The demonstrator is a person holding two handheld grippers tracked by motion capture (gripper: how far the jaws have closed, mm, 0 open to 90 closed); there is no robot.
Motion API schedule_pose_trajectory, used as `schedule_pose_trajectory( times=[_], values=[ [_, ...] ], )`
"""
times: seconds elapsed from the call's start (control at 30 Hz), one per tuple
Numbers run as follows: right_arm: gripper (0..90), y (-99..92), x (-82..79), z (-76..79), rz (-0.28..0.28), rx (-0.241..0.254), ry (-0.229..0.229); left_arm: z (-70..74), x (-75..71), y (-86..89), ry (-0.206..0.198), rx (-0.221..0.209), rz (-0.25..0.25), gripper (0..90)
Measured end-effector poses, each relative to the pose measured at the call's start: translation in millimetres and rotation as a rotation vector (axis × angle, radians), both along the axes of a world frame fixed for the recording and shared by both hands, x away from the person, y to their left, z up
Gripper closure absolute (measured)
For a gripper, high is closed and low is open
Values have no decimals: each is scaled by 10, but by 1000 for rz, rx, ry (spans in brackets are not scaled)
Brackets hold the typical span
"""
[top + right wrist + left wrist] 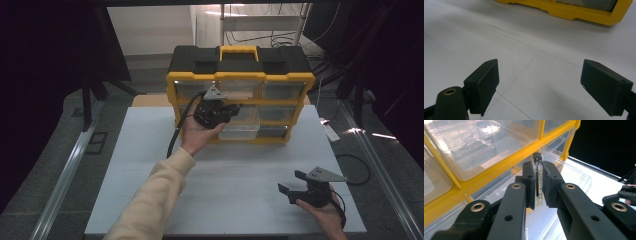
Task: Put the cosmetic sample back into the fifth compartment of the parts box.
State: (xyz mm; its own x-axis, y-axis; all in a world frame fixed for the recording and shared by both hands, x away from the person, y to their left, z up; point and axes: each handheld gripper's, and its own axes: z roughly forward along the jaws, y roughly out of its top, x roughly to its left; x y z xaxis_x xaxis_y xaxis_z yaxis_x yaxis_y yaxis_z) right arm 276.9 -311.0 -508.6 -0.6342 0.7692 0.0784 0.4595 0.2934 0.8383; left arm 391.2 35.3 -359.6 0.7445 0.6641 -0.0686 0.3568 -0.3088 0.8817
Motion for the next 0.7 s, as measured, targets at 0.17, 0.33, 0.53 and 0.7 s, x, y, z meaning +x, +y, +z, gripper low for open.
schedule_pose_trajectory(
  times=[0.17,0.33,0.53,0.7],
  values=[
    [153,5,-2,-1,1,-2,0,-22,12,-18,9,18,-4,803],
    [153,0,0,-1,0,-1,1,-29,9,-35,4,22,-1,800],
    [153,-1,-2,0,-1,-2,-1,-12,-8,-15,-16,-13,-8,576],
    [153,-5,-3,0,-3,0,0,23,-67,87,-3,-82,-16,302]
  ],
)
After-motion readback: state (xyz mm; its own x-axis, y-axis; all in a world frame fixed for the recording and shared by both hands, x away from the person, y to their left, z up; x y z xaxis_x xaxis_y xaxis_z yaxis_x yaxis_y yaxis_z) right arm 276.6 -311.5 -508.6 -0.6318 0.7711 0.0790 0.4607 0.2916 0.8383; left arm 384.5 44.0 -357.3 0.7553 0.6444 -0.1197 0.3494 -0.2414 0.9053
